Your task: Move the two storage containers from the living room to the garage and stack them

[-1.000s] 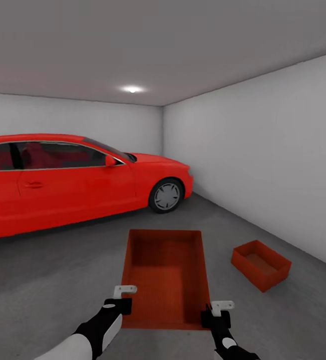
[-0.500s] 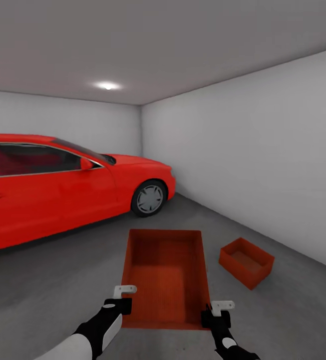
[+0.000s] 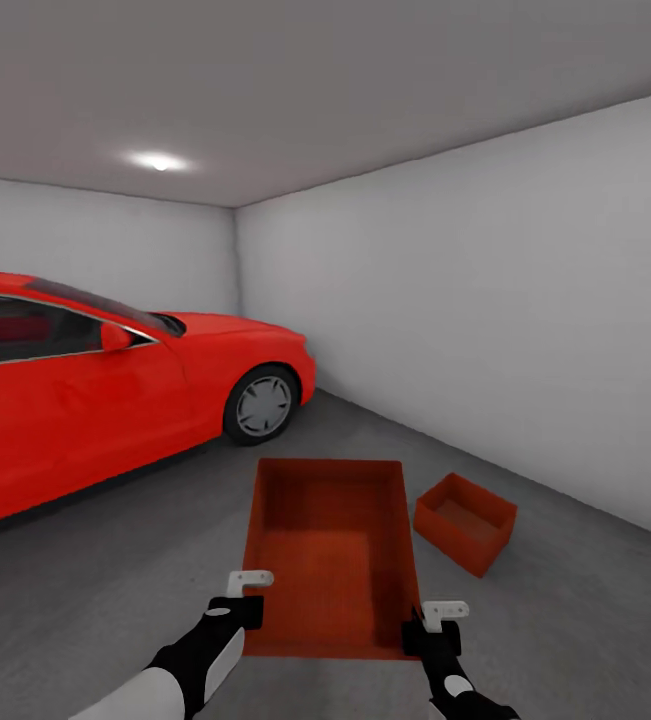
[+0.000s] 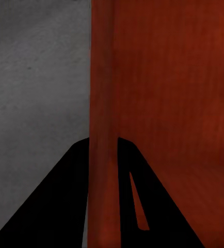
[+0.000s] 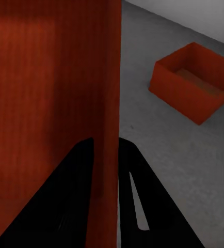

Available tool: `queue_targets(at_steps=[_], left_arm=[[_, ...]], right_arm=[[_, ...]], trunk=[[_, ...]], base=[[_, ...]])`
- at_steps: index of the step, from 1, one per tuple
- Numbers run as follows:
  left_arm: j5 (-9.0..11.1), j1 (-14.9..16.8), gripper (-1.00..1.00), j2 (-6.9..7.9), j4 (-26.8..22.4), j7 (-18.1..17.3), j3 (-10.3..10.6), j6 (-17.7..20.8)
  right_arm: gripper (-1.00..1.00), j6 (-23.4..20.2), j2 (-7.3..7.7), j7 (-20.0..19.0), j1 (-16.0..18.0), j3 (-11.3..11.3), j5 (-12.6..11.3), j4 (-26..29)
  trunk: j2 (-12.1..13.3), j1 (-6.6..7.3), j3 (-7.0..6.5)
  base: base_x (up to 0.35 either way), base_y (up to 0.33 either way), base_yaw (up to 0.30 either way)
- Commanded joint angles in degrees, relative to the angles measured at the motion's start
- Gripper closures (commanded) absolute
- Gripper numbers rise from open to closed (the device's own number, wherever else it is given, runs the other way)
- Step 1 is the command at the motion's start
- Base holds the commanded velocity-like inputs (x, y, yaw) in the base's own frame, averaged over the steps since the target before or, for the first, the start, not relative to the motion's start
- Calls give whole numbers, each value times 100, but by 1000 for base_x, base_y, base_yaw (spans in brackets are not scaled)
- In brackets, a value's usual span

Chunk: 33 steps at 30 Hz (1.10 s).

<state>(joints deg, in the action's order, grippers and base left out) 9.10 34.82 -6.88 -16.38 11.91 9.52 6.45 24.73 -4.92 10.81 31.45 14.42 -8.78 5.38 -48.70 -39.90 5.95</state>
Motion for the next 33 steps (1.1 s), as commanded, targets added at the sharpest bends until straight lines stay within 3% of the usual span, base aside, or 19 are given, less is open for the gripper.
queue_targets(at_steps=[1, 33], left_arm=[[39, -1, 100, 16, 4, 65, 41, 41], [39, -1, 100, 20, 4, 65, 41, 41]], right_arm=[[100, 313, 0, 0, 10, 8, -54, 5], [100, 313, 0, 0, 10, 8, -54, 3]], trunk=[[-7, -4, 9], [-7, -4, 9]], base=[[299, 207, -283], [299, 193, -284]])
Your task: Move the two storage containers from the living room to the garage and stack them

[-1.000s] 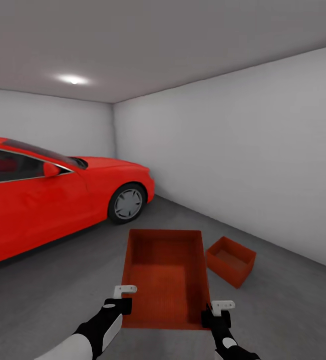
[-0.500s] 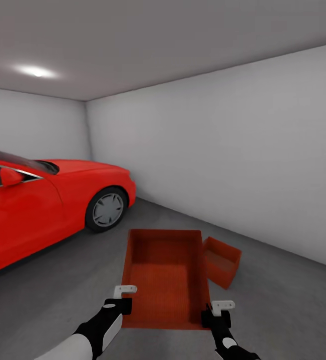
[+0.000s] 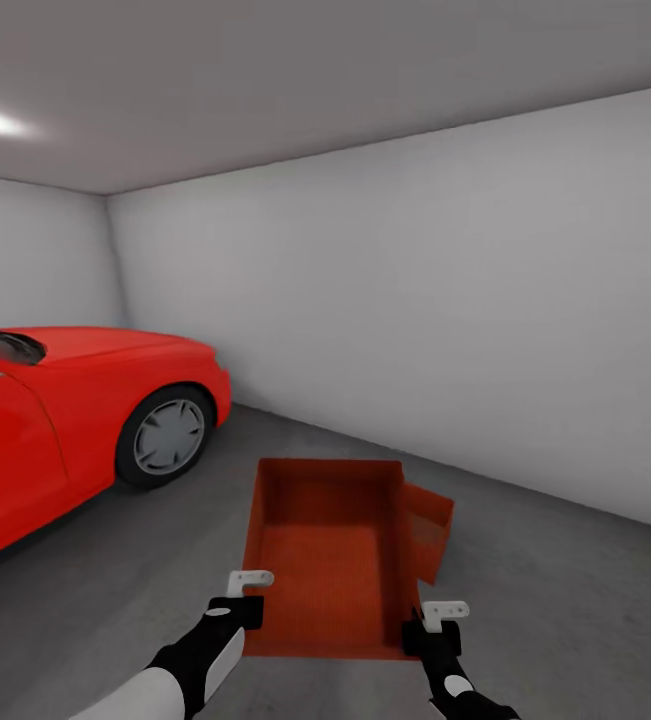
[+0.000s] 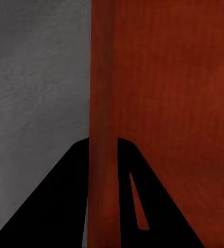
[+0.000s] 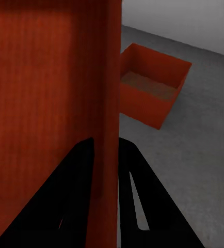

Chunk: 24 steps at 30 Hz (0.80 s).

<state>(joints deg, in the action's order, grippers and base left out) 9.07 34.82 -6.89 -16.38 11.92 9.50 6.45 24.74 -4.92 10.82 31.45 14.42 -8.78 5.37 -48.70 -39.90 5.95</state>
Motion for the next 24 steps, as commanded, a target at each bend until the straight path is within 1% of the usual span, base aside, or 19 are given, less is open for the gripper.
queue_targets(at_steps=[1, 24], left_arm=[[42, -1, 100, 21, 4, 65, 43, 40], [38, -1, 100, 21, 4, 65, 43, 35]], right_arm=[[100, 312, 0, -1, 10, 9, -54, 4], [100, 312, 0, -1, 10, 9, -54, 7]], trunk=[[-7, -4, 9], [-7, -4, 9]], base=[[299, 192, -285], [299, 192, -285]])
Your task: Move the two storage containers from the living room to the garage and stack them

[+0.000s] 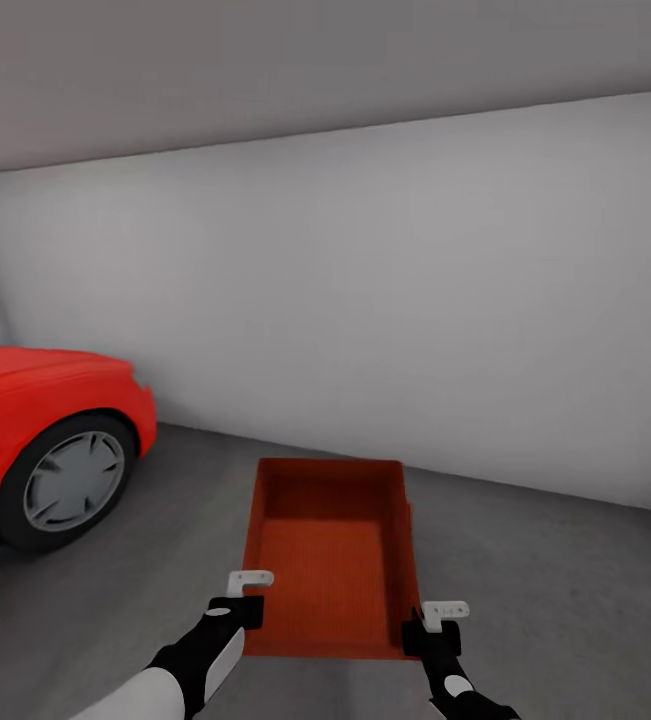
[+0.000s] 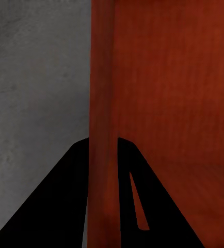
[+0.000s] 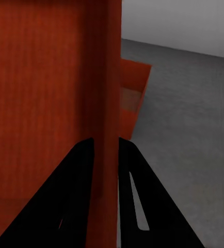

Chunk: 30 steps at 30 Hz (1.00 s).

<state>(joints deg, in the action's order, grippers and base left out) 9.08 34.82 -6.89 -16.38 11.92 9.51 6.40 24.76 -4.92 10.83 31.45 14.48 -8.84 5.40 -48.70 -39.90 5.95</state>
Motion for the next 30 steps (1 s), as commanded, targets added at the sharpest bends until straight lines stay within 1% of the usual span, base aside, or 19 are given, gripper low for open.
queue_targets(at_steps=[1, 24, 27, 30], left_arm=[[39, -1, 100, 21, 3, 65, 42, 40], [33, -1, 100, 21, 3, 65, 42, 38], [34, -1, 100, 21, 2, 65, 42, 37], [33, -1, 100, 21, -5, 65, 42, 37]], right_arm=[[100, 310, 0, -2, 10, 2, -48, 2], [100, 310, 0, -2, 10, 2, -48, 5], [100, 310, 0, -2, 10, 2, -48, 2], [100, 310, -13, -2, 10, 2, -48, 1]], trunk=[[-7, -4, 9], [-7, -4, 9], [-7, -4, 9], [-7, -4, 9]], base=[[299, 192, -285], [299, 192, -284], [299, 192, -158], [299, 192, -11]])
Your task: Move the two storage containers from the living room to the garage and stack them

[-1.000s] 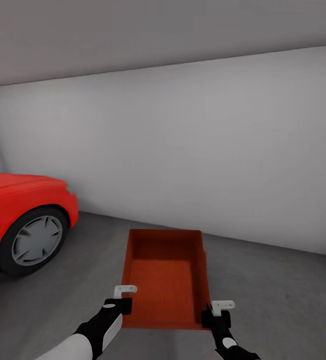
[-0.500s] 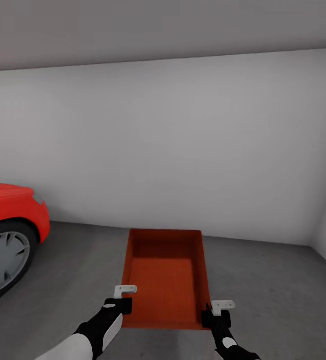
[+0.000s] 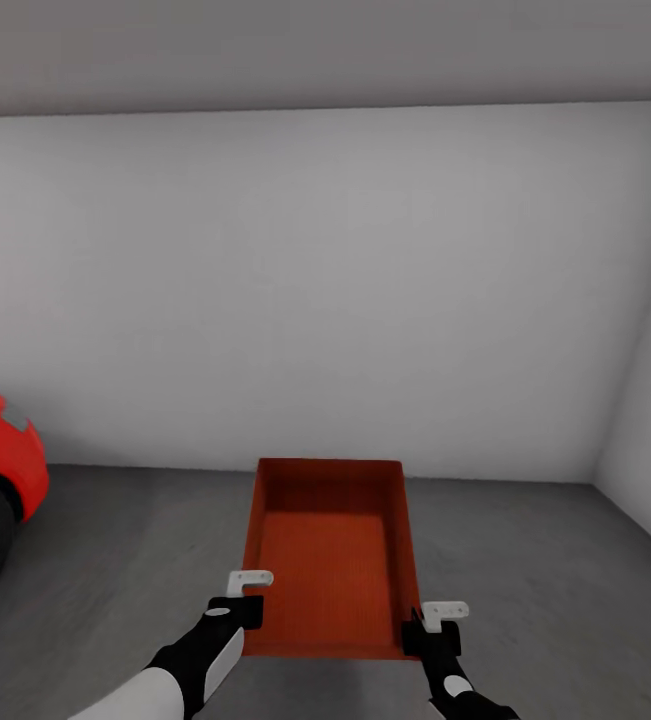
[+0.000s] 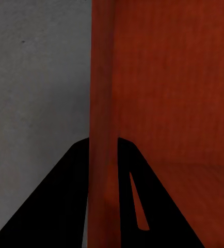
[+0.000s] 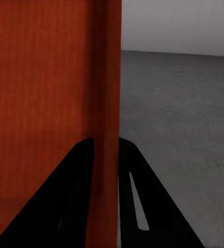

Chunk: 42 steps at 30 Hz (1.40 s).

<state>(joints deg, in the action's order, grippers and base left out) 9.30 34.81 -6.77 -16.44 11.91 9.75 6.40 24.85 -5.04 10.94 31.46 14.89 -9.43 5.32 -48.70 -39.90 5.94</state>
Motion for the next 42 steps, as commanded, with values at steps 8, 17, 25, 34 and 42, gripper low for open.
queue_targets(at_steps=[8, 17, 25, 34, 42], left_arm=[[11, -1, 100, 9, 0, 66, 18, 40], [14, -1, 100, 12, 1, 66, 18, 38], [17, -1, 100, 18, 9, 66, 18, 37], [19, -1, 100, 18, 1, 66, 26, 37], [16, -1, 100, 15, 0, 66, 27, 37]], right_arm=[[100, 293, -13, -13, 9, -39, 6, 11], [100, 300, -12, -10, 9, -39, 11, 12], [100, 301, -6, -9, 9, -39, 11, 13], [100, 300, -8, -5, 9, -39, 11, 12], [100, 301, -10, -4, 9, -39, 11, 8]], trunk=[[-7, -4, 9], [-7, -4, 9], [-7, -4, 9], [-7, -4, 9], [-7, -4, 9]], base=[[299, 192, -2], [301, 178, 0], [314, 114, 0], [316, 88, 0], [306, 43, 0]])
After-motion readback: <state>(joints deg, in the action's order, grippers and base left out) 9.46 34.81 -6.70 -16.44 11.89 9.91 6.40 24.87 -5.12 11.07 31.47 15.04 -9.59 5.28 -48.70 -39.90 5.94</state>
